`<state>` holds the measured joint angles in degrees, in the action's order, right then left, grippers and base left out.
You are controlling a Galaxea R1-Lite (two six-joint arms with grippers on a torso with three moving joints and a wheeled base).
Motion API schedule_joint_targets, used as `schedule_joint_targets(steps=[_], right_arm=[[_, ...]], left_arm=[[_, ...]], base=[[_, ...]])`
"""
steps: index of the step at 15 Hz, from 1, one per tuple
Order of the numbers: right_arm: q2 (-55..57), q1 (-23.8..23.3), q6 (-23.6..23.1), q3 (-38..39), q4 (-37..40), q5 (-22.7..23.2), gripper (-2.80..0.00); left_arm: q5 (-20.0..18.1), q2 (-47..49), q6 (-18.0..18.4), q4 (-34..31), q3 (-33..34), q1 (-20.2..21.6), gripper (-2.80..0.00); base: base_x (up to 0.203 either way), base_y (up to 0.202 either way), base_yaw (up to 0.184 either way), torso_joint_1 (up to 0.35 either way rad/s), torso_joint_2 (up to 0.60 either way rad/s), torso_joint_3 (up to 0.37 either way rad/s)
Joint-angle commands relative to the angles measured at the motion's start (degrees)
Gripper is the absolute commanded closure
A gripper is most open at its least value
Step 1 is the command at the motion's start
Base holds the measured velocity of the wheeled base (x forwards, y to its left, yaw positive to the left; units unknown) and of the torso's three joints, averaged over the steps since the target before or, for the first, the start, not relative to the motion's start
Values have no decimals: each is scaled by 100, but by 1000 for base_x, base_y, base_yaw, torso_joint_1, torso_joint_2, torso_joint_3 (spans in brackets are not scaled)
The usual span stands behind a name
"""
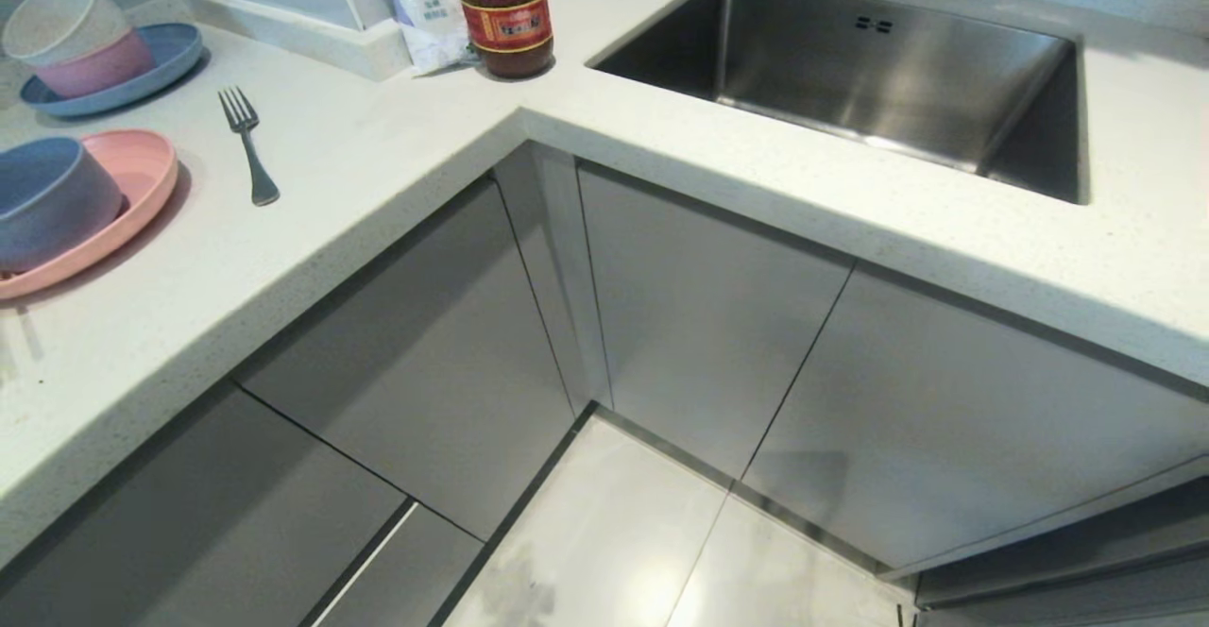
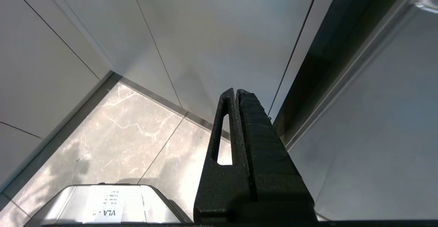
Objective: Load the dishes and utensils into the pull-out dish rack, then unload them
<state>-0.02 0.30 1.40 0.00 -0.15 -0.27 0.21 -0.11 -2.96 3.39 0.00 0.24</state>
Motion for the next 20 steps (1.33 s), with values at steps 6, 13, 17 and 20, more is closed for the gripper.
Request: schedule_joint_targets(steps=[6, 13, 17, 20], right_arm=[[-24, 5, 0, 9, -3, 0, 0], [-24, 5, 0, 9, -3, 0, 0], [-24, 5, 0, 9, -3, 0, 0], [-24, 3, 0, 9, -3, 0, 0]], left_arm=[[14, 20, -38, 4, 141, 2, 0], [14, 20, -20, 4, 141, 2, 0], [-3, 20, 6, 4, 141, 2, 0], [-3, 20, 15, 4, 141, 2, 0]], base=[[0, 0, 0, 2, 2, 186], [0, 0, 0, 2, 2, 204], [0, 0, 0, 1, 0, 203], [0, 0, 0, 3, -1, 200]])
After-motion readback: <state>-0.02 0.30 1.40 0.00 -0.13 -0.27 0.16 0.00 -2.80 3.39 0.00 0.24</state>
